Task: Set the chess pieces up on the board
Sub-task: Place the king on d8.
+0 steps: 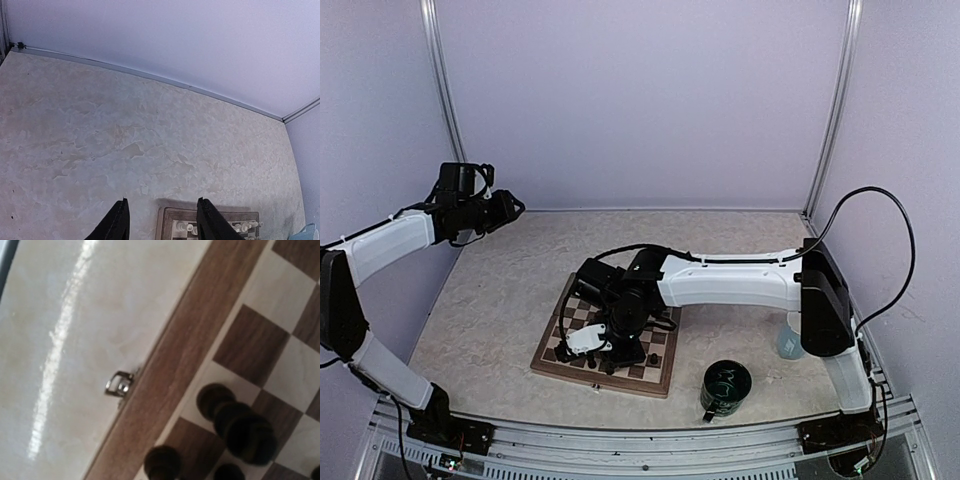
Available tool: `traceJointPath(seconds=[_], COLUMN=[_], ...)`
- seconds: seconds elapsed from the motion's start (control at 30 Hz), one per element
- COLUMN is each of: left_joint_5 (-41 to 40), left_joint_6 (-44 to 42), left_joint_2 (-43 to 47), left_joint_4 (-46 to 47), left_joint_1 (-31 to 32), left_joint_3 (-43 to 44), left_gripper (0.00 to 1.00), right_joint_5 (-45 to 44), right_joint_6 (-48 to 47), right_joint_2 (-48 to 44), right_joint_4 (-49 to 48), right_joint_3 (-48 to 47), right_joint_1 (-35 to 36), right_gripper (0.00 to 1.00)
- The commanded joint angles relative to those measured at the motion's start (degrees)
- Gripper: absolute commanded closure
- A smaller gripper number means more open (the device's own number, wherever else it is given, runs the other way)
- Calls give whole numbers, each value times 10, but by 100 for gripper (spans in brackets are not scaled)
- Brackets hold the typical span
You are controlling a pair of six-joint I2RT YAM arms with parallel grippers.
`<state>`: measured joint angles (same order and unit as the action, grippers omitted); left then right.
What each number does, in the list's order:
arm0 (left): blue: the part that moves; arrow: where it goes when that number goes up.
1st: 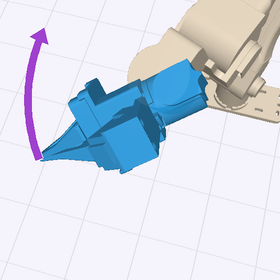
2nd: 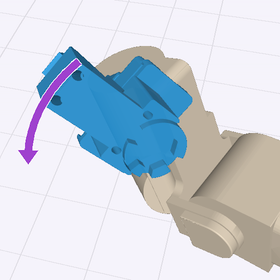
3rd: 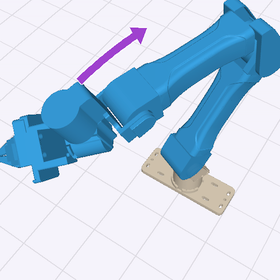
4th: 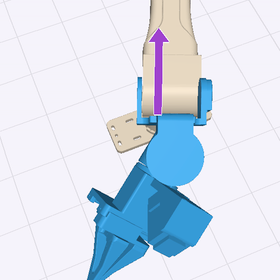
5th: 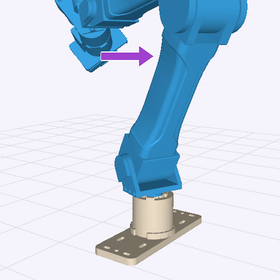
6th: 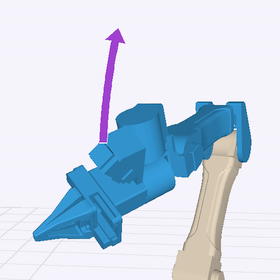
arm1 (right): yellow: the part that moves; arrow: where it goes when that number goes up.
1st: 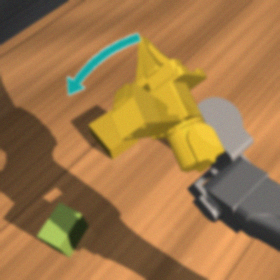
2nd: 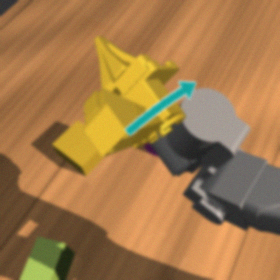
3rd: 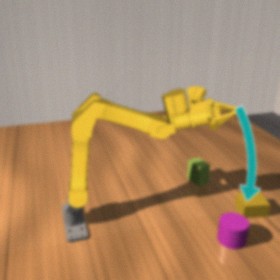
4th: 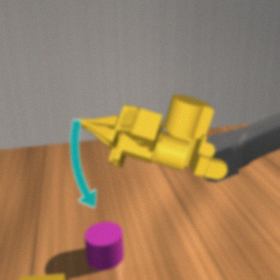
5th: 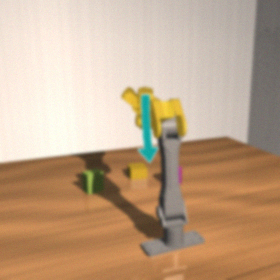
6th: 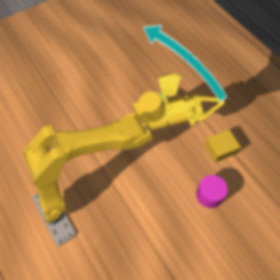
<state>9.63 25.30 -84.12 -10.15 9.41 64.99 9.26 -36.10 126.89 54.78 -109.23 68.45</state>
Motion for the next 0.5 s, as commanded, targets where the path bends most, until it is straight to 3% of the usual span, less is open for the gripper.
traceJointPath(seconds=[0.0,0.47], left_joint_5=[17,32], left_joint_6=[0,-2], left_joint_2=[17,17], left_joint_4=[16,16], left_joint_1=[1,1], left_joint_3=[-8,-9], left_gripper=[53,53], right_joint_5=[-1,0], right_joint_6=[-2,0], right_joint_2=[8,28], right_joint_4=[-4,-11], right_joint_3=[-14,-29], right_joint_1=[-5,-16], right_gripper=[92,89])
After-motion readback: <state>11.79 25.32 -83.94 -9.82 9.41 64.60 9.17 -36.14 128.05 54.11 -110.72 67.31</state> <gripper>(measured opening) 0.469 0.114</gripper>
